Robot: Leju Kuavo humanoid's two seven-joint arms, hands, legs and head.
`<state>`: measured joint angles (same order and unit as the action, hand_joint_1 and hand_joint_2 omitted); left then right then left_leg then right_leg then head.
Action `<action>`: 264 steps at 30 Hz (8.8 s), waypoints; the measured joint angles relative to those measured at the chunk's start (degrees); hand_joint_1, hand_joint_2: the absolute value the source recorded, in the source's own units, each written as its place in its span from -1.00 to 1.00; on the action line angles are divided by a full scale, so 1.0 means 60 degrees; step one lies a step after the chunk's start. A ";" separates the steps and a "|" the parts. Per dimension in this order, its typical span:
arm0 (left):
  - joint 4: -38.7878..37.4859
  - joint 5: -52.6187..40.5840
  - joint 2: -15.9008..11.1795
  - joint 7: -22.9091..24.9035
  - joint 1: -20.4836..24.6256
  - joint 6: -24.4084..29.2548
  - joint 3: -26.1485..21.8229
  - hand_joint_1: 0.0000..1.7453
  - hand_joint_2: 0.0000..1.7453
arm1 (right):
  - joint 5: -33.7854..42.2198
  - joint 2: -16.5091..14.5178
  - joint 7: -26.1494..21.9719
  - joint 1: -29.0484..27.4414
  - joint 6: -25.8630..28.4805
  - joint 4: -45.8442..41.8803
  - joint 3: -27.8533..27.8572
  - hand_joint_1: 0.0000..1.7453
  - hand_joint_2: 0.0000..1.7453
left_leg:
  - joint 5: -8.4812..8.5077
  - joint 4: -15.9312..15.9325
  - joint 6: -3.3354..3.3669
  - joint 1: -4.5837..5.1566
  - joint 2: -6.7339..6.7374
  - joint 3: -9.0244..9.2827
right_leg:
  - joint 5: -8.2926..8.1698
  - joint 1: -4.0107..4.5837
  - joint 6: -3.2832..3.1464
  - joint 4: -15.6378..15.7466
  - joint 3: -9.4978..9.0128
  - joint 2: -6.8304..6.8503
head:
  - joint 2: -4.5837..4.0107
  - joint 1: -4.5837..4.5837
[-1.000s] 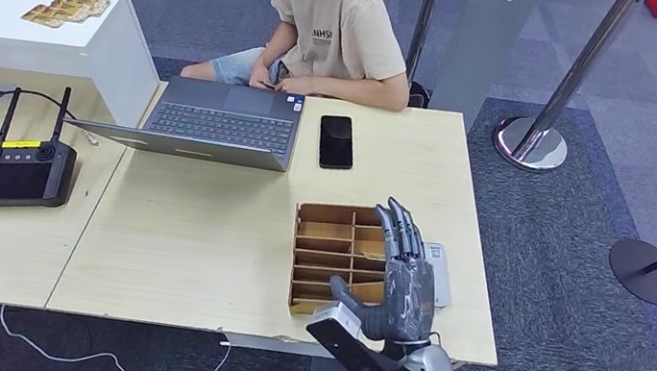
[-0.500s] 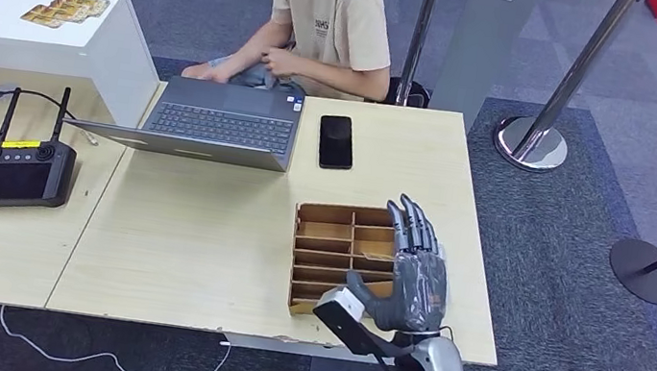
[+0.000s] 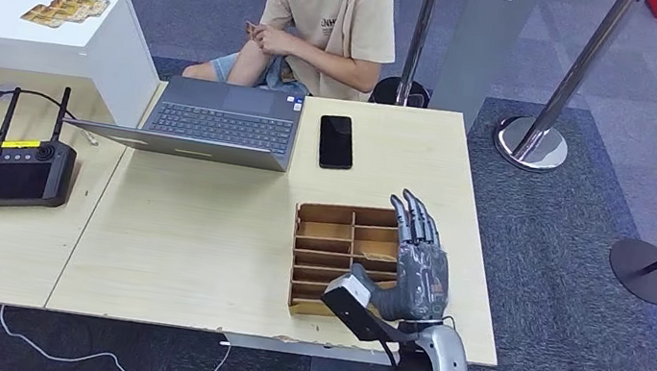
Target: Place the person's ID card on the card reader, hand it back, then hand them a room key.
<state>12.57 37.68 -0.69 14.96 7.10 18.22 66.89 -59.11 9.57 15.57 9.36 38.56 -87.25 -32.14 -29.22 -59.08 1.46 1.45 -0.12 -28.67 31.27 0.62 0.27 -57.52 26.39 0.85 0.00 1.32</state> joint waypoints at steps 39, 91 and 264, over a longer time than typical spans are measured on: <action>0.0000 -0.0240 0.0039 0.0058 0.0001 -0.0236 0.0002 -1.00 1.00 | -0.0871 0.0260 0.0189 0.0350 -0.1207 0.1178 -0.0546 -1.00 1.00 | 0.0000 0.0000 0.0000 0.0000 -0.0001 0.0000 | 0.0000 0.0000 0.0000 0.0000 0.0001 0.0000 | 0.0000 -0.0001; 0.0000 -0.0433 0.0064 0.0215 0.0028 -0.0407 0.0151 -1.00 1.00 | -0.1382 0.1052 0.0539 0.0974 -0.2042 0.0699 -0.1054 -1.00 1.00 | -0.0001 -0.0002 0.0001 0.0000 0.0000 -0.0001 | 0.0000 -0.0001 0.0000 0.0000 0.0003 0.0000 | 0.0000 -0.0001; -0.0005 -0.1675 -0.0019 0.0010 0.0010 -0.0666 0.0706 -1.00 -1.00 | -0.2690 0.1276 0.1225 0.6182 -0.1990 0.4325 -0.2430 -1.00 -1.00 | -0.0002 -0.0015 0.0003 0.0001 -0.0007 -0.0033 | 0.0000 -0.0004 0.0001 -0.0002 0.0037 0.0002 | 0.0000 0.0000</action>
<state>12.53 27.63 -0.80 15.02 7.16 14.23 71.13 -75.25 17.23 22.92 46.45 26.62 -61.30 -46.72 -29.24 -59.17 1.47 1.46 -0.16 -28.86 31.28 0.59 0.27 -57.54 26.62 0.86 0.00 1.32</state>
